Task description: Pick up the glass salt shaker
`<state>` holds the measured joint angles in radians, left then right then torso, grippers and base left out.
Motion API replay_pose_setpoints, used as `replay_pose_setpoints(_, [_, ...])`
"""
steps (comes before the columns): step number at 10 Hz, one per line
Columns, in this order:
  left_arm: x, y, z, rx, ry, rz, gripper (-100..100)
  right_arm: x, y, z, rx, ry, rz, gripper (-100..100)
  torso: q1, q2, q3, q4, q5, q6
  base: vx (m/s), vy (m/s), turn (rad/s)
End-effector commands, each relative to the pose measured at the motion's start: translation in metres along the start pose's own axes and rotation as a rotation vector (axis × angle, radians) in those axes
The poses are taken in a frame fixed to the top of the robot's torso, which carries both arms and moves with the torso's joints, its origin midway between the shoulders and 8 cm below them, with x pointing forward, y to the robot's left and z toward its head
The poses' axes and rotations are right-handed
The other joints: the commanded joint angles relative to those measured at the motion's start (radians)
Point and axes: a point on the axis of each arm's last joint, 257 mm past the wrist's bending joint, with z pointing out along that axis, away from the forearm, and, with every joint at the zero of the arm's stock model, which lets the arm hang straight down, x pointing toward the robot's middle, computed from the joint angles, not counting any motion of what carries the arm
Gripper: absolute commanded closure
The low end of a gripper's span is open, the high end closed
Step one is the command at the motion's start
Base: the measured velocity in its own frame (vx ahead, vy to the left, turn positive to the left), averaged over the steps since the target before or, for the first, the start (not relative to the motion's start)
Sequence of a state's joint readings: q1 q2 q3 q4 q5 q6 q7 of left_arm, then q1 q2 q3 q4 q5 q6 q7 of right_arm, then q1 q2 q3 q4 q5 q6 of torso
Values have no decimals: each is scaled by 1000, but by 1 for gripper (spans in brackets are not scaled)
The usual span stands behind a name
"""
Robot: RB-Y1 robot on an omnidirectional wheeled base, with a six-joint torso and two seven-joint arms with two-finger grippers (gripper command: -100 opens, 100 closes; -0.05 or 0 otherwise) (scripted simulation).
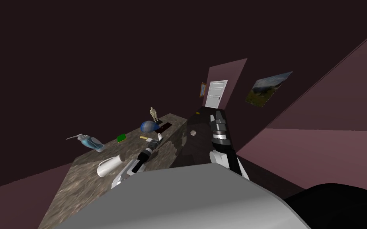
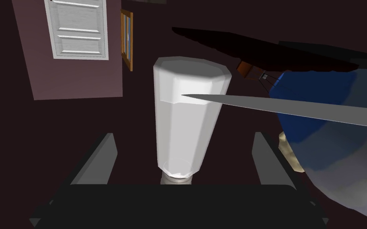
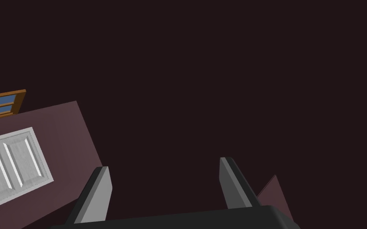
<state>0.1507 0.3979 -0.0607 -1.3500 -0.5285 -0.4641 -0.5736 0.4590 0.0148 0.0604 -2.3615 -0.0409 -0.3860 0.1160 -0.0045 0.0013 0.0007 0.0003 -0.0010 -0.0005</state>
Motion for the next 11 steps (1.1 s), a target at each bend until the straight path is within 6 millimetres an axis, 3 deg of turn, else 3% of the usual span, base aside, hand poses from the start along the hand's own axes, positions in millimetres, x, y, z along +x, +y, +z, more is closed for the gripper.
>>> replay_pose_setpoints(1, [7,8,4,-9,18,-4,-100,0,0,0,0,0,0,0,0,0,0,0,0,0,-24,-12,-8])
replay_pose_setpoints(2, [-2,3,16,20,-3,-2,-100,0,0,0,0,0,0,0,1,-1,0,0,0,0,-51,-19,65])
replay_pose_setpoints(4, [10,14,21,2,23,-6,-100,0,0,0,0,0,0,0,1,0,0,0,0,0,-40,-16,13])
replay_pose_setpoints(6, [-1,14,42,25,6,-1,-100,0,0,0,0,0,0,0,1,0,0,0,0,0,-50,-21,48])
replay_pose_setpoints(7, [8,18,39,13,25,-6,-100,0,0,0,0,0,0,0,0,0,0,0,0,0,-22,-14,-3])
replay_pose_setpoints(8, [-2,14,51,39,4,-1,-100,0,0,0,0,0,0,0,1,-1,0,0,0,0,-51,-20,65])
replay_pose_setpoints(10, [5,24,56,22,25,-3,-100,0,0,0,0,0,0,0,0,1,0,0,0,0,-42,-23,14])
replay_pose_setpoints(11, [-5,21,67,43,8,1,-100,0,0,0,0,0,0,0,1,-1,0,0,0,0,-55,-15,68])
